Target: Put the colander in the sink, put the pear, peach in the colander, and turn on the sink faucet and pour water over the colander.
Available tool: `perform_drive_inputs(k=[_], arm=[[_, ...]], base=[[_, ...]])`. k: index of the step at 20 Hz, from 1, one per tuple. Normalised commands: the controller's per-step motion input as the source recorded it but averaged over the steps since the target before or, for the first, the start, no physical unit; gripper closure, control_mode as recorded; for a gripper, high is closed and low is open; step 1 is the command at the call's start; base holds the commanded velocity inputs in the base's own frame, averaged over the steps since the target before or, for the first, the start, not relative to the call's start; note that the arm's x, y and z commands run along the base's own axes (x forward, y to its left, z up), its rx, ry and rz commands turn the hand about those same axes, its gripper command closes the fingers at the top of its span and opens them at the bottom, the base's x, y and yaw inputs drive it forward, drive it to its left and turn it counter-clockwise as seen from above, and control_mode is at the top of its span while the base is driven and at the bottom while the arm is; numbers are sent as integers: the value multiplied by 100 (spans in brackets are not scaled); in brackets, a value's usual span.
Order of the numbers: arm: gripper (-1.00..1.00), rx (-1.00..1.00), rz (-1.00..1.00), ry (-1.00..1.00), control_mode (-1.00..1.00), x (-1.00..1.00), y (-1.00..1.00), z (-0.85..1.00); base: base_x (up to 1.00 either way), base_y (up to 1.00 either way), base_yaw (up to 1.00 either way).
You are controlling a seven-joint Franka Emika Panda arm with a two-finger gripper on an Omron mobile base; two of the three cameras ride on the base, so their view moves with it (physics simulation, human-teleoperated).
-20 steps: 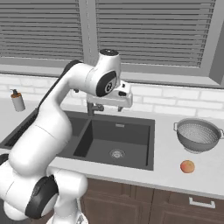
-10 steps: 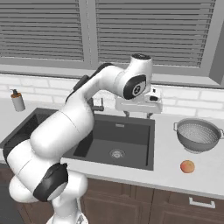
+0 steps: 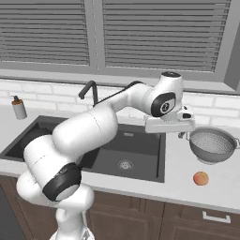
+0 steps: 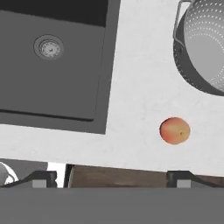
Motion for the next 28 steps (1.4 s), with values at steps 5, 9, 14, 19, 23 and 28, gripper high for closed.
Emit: perform_drive_inputs(k=[5, 9, 14, 19, 23, 28], arm=[[-100, -4, 16, 0, -100, 11, -48, -36], [-100, -3, 16, 0, -100, 15, -46, -24], [-100, -1, 17, 0, -100, 24, -32, -25], [-100, 0, 17, 0, -100, 36, -25, -23], [-100, 0, 15, 0, -100, 40, -31, -17], [-100, 0, 11, 0, -100, 38, -34, -11]], base=[[0, 0, 0], [0, 0, 0], [0, 0, 0], [0, 0, 0], [0, 0, 0], [0, 0, 0]])
